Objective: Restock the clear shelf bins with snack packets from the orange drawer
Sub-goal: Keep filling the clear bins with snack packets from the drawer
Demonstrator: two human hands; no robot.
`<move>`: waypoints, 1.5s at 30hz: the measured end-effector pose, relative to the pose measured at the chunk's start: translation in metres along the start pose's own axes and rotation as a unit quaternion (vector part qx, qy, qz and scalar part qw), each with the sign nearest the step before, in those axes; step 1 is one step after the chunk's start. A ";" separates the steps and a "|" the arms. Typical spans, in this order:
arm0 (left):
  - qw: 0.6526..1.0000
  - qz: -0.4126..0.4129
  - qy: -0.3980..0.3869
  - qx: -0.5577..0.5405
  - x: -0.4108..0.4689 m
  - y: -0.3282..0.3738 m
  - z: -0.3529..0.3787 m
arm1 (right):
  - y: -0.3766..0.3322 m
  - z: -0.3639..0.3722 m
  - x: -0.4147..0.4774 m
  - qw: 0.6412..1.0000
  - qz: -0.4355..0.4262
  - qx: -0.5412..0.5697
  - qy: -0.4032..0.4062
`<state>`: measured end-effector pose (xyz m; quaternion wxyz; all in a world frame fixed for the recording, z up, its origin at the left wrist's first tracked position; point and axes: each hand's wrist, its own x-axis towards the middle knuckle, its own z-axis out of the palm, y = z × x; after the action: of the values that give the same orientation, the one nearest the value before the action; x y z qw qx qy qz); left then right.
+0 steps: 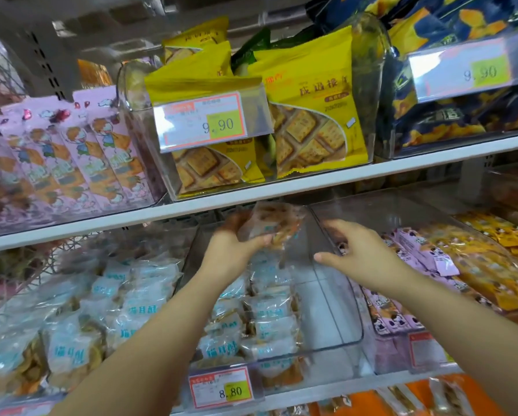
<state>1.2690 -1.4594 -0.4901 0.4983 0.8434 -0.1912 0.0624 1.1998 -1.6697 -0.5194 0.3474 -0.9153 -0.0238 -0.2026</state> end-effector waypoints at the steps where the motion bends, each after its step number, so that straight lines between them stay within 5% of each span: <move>1: 1.000 0.005 0.012 -0.028 0.004 0.003 0.007 | 0.004 0.001 0.000 1.000 0.024 0.016 -0.002; 5: 0.996 -0.019 -0.029 -0.087 0.027 0.001 0.034 | 0.011 0.002 0.001 0.995 0.060 0.074 -0.018; 9: 0.987 -0.118 -0.104 0.023 0.053 -0.037 0.052 | 0.015 0.004 0.002 0.993 0.071 0.090 -0.012; 13: 0.984 -0.069 -0.131 0.095 0.082 -0.055 0.062 | 0.015 0.005 0.004 0.994 0.061 0.086 -0.012; 18: 0.934 -0.030 -0.176 0.310 0.101 -0.053 0.067 | 0.014 0.006 0.006 0.994 0.059 0.090 -0.012; 23: 0.886 -0.005 -0.207 0.414 0.107 -0.045 0.090 | 0.013 0.006 0.005 0.995 0.053 0.083 -0.012; 28: 0.841 0.000 -0.161 0.517 0.102 -0.053 0.111 | 0.013 0.005 0.004 0.996 0.048 0.078 -0.007; 30: 0.849 -0.003 -0.162 0.502 0.098 -0.054 0.109 | 0.012 0.005 0.004 0.996 0.046 0.080 -0.011; 34: 0.934 -0.022 -0.117 0.337 0.095 -0.044 0.093 | 0.014 0.005 0.004 0.995 0.052 0.085 -0.007; 45: 0.925 -0.033 -0.094 0.367 0.087 -0.032 0.092 | 0.010 0.004 -0.002 0.994 0.053 0.093 -0.010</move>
<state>1.3535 -1.5478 -0.5361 0.1349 0.9752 -0.1726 0.0318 1.2012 -1.6745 -0.5287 0.4413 -0.8808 0.0023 -0.1718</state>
